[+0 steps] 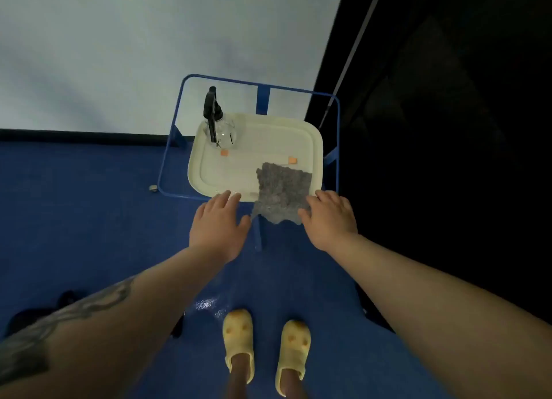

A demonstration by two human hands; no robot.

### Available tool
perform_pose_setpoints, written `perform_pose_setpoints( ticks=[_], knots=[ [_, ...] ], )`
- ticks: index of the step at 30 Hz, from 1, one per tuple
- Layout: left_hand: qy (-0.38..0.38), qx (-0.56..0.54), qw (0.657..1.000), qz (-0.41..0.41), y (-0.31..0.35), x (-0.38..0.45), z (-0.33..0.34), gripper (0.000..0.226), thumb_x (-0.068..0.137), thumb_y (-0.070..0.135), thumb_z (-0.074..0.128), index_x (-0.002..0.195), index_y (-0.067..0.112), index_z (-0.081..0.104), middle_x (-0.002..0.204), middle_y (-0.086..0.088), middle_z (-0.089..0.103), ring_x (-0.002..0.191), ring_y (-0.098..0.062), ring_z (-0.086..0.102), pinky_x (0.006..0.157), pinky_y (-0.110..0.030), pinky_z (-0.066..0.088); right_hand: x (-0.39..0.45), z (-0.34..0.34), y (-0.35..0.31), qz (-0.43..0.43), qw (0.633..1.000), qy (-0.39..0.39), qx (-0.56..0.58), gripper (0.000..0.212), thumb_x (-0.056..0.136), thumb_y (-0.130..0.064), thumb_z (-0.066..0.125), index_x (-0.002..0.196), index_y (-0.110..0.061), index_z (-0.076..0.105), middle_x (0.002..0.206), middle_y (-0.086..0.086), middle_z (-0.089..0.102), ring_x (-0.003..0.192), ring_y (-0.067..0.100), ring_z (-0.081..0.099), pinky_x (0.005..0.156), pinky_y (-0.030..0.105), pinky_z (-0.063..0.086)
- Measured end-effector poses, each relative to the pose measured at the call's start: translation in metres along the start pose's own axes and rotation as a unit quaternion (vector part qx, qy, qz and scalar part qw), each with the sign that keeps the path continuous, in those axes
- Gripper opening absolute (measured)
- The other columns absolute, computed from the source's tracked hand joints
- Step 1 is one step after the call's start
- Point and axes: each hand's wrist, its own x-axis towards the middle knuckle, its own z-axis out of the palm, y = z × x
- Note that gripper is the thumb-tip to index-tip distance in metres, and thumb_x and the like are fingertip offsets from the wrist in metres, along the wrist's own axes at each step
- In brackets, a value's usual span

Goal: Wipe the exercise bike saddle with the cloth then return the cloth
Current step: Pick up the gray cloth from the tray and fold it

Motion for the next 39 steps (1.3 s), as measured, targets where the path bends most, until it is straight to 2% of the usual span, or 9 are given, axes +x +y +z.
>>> perform_pose_setpoints(
  ticks=[5, 9, 13, 16, 21, 27, 33, 37, 39],
  knots=[
    [0.001, 0.005, 1.000, 0.017, -0.001, 0.018, 0.012, 0.048, 0.097, 0.039, 0.033, 0.141, 0.021, 0.038, 0.155, 0.000, 0.027, 0.144, -0.018, 0.018, 0.119, -0.037, 0.008, 0.014, 0.014, 0.003, 0.052, 0.998, 0.032, -0.017, 0.055, 0.100, -0.043, 0.024, 0.111, -0.012, 0.068, 0.121, 0.003, 0.060, 0.118, 0.023, 0.044, 0.105, 0.038, 0.031],
    [0.013, -0.007, 1.000, 0.019, 0.005, 0.033, 0.015, 0.042, 0.097, 0.037, 0.033, 0.131, 0.019, 0.050, 0.144, 0.002, 0.043, 0.137, -0.017, 0.030, 0.118, -0.036, 0.010, 0.026, 0.021, 0.005, 0.073, 0.995, 0.052, 0.038, 0.050, 0.098, -0.044, 0.033, 0.100, -0.011, 0.071, 0.109, 0.002, 0.064, 0.112, 0.021, 0.048, 0.100, 0.034, 0.033],
    [0.011, -0.015, 1.000, 0.021, 0.008, 0.040, 0.019, 0.043, 0.097, 0.037, 0.034, 0.134, 0.018, 0.047, 0.145, 0.003, 0.041, 0.138, -0.016, 0.029, 0.118, -0.035, 0.009, 0.028, 0.024, 0.001, 0.084, 0.980, 0.101, 0.148, 0.032, 0.094, -0.036, 0.052, 0.080, -0.013, 0.068, 0.096, 0.000, 0.066, 0.104, 0.020, 0.053, 0.093, 0.032, 0.037],
    [0.019, -0.022, 0.999, 0.028, 0.008, 0.039, 0.021, 0.044, 0.097, 0.037, 0.035, 0.136, 0.019, 0.044, 0.146, 0.004, 0.040, 0.139, -0.015, 0.029, 0.118, -0.035, 0.009, 0.021, 0.019, -0.001, 0.083, 0.968, 0.129, 0.198, 0.018, 0.090, -0.031, 0.060, 0.085, -0.016, 0.068, 0.101, -0.001, 0.066, 0.106, 0.018, 0.052, 0.094, 0.031, 0.036],
    [0.035, -0.047, 0.997, 0.046, 0.018, 0.037, 0.020, 0.045, 0.096, 0.035, 0.038, 0.138, 0.021, 0.042, 0.148, 0.005, 0.039, 0.139, -0.014, 0.029, 0.119, -0.035, 0.011, 0.009, 0.014, 0.002, 0.059, 0.951, 0.158, 0.258, 0.009, 0.086, -0.029, 0.067, 0.085, -0.020, 0.066, 0.100, -0.007, 0.064, 0.106, 0.014, 0.050, 0.092, 0.029, 0.037],
    [0.057, -0.054, 0.992, 0.097, 0.033, 0.036, 0.013, 0.049, 0.093, 0.040, 0.049, 0.139, 0.026, 0.042, 0.146, 0.007, 0.042, 0.137, -0.012, 0.033, 0.117, -0.032, 0.013, -0.004, -0.006, -0.006, 0.007, 0.927, 0.223, 0.303, 0.008, 0.082, -0.028, 0.071, 0.081, -0.021, 0.066, 0.096, -0.011, 0.063, 0.099, 0.008, 0.050, 0.090, 0.030, 0.042],
    [0.045, -0.114, 0.985, 0.118, 0.043, 0.037, 0.002, 0.049, 0.090, 0.041, 0.055, 0.137, 0.028, 0.045, 0.145, 0.007, 0.044, 0.134, -0.013, 0.038, 0.116, -0.036, 0.022, -0.014, -0.029, -0.014, -0.039, 0.904, 0.234, 0.355, 0.009, 0.084, -0.025, 0.069, 0.083, -0.019, 0.062, 0.100, -0.018, 0.059, 0.103, 0.005, 0.052, 0.091, 0.032, 0.045],
    [0.045, -0.135, 0.980, 0.138, 0.045, 0.031, -0.006, 0.042, 0.090, 0.042, 0.055, 0.130, 0.030, 0.052, 0.144, 0.009, 0.045, 0.134, -0.011, 0.037, 0.116, -0.036, 0.020, -0.022, -0.047, -0.016, -0.045, 0.906, 0.212, 0.363, 0.009, 0.089, -0.029, 0.062, 0.087, -0.023, 0.057, 0.089, -0.021, 0.055, 0.091, 0.006, 0.055, 0.078, 0.028, 0.048],
    [0.050, -0.149, 0.977, 0.145, 0.047, 0.026, -0.012, 0.039, 0.090, 0.041, 0.056, 0.127, 0.030, 0.055, 0.143, 0.009, 0.046, 0.134, -0.010, 0.037, 0.117, -0.036, 0.019, -0.025, -0.057, -0.017, -0.050, 0.904, 0.205, 0.372, 0.009, 0.091, -0.030, 0.061, 0.086, -0.024, 0.055, 0.082, -0.021, 0.057, 0.085, 0.003, 0.057, 0.068, 0.021, 0.047]
  ],
)
